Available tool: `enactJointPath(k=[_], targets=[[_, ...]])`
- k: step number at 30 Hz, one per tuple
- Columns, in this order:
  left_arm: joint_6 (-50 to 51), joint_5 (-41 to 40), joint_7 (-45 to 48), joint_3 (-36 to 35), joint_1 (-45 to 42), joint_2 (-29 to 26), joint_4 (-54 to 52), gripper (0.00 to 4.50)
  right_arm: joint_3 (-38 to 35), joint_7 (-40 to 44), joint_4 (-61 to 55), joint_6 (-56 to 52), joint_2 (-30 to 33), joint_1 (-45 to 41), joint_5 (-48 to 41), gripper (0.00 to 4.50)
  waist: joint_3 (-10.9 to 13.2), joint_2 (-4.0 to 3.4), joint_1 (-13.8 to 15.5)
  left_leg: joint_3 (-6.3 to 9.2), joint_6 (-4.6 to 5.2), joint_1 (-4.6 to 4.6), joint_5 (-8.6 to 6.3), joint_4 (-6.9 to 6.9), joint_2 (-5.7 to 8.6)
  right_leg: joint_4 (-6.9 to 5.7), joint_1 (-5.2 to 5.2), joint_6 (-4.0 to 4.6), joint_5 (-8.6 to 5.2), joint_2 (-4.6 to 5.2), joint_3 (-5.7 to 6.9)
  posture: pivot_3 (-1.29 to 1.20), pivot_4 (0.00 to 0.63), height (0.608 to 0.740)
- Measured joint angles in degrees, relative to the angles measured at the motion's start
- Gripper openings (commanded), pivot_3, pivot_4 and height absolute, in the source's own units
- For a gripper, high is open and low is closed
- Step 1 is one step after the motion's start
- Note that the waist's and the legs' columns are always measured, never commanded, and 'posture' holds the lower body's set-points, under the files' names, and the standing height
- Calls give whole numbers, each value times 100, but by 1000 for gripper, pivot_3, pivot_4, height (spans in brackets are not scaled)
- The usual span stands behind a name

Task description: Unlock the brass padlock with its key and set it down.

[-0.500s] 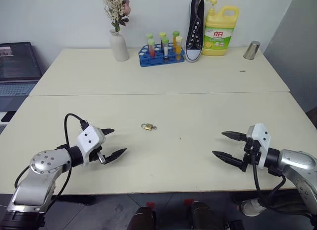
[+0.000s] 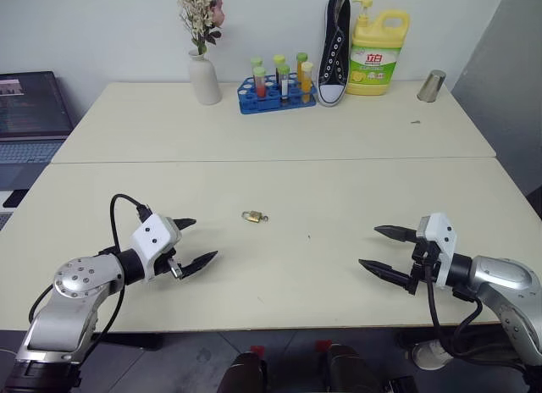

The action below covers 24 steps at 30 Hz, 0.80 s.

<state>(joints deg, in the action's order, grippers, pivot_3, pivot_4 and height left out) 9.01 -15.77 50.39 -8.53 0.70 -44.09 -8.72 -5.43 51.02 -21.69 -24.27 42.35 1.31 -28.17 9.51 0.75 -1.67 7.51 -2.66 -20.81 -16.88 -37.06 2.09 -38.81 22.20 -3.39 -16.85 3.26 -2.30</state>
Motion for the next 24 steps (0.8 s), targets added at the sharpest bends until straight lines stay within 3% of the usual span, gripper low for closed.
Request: enactJointPath(k=[9, 15, 24], targets=[[-182, -532, 296, -326, -235, 105, 241, 4500, 7, -103, -38, -130, -40, -254, -9, 4413, 0, 0, -4, 0, 0, 0, 0, 0, 0, 0, 1, 0, 0, 0, 0, 0, 150, 740], [-621, -194, 290, -259, -401, 115, 567, 4500, 140, -117, -53, -266, -61, -305, -7, 4413, 0, 0, 0, 1, 0, 0, 0, 0, 10, 1, 1, 0, 0, -1, 2, 0, 150, 740], [-1404, 390, 742, 640, -2044, 329, 2118, 4500, 481, -597, -690, -1953, -88, -1059, -617, 4413, 1, 3, 1, 4, -1, -4, 1, -3, 20, -2, 5, 1, 0, -1, 5, 0, 150, 740]])
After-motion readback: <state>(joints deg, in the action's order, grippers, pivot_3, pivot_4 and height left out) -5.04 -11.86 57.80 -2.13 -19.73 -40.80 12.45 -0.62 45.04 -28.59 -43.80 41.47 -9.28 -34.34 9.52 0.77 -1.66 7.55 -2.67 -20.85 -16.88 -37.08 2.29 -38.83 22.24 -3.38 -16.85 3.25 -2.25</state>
